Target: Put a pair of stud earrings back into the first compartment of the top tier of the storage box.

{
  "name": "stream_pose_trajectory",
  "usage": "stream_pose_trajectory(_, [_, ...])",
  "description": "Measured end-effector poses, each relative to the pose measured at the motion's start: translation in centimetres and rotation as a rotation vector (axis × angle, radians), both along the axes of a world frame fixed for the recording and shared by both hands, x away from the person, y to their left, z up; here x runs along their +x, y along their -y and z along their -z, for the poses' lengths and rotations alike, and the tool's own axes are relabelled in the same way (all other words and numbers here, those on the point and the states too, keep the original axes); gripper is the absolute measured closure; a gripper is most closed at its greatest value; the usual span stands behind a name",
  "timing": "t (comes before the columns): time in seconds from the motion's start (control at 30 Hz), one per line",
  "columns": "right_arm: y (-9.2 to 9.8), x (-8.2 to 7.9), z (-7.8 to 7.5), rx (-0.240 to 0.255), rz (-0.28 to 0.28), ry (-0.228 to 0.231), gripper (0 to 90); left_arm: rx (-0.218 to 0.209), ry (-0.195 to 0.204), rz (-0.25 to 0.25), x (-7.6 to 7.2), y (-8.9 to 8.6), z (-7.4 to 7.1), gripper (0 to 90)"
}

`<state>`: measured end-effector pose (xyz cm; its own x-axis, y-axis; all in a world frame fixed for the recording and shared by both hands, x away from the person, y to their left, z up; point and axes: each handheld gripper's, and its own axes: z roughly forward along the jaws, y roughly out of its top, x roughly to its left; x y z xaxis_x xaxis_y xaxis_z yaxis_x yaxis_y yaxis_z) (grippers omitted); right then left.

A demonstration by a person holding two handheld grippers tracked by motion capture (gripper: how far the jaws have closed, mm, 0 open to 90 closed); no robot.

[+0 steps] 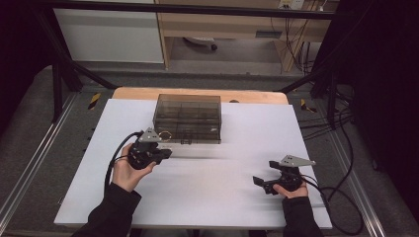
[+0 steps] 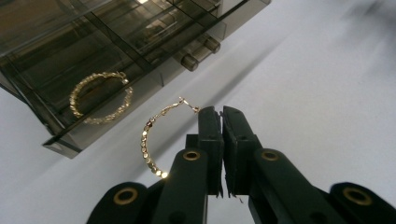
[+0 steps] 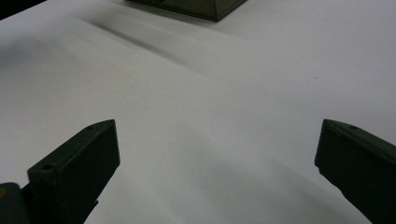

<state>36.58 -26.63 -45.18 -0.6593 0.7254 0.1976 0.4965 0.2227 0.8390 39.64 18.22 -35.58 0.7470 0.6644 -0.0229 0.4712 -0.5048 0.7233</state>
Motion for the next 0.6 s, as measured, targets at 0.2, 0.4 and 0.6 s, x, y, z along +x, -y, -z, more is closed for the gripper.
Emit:
stream_pose_trajectory(0.2, [0.0,0.0,0.0,-0.001,-0.002,0.0,0.5,-0.004,0.008,0.0,0.4,-0.2,-0.8,86.5])
stream_pose_trajectory(0.4, [0.0,0.0,0.0,0.0,-0.001,0.0,0.6,0.006,0.015,-0.009,0.8,-0.3,-1.3,86.6])
stream_pose_trajectory(0.6, [0.0,0.0,0.0,0.0,0.0,0.0,0.6,0.023,0.022,-0.017,1.6,-0.2,-1.8,86.5])
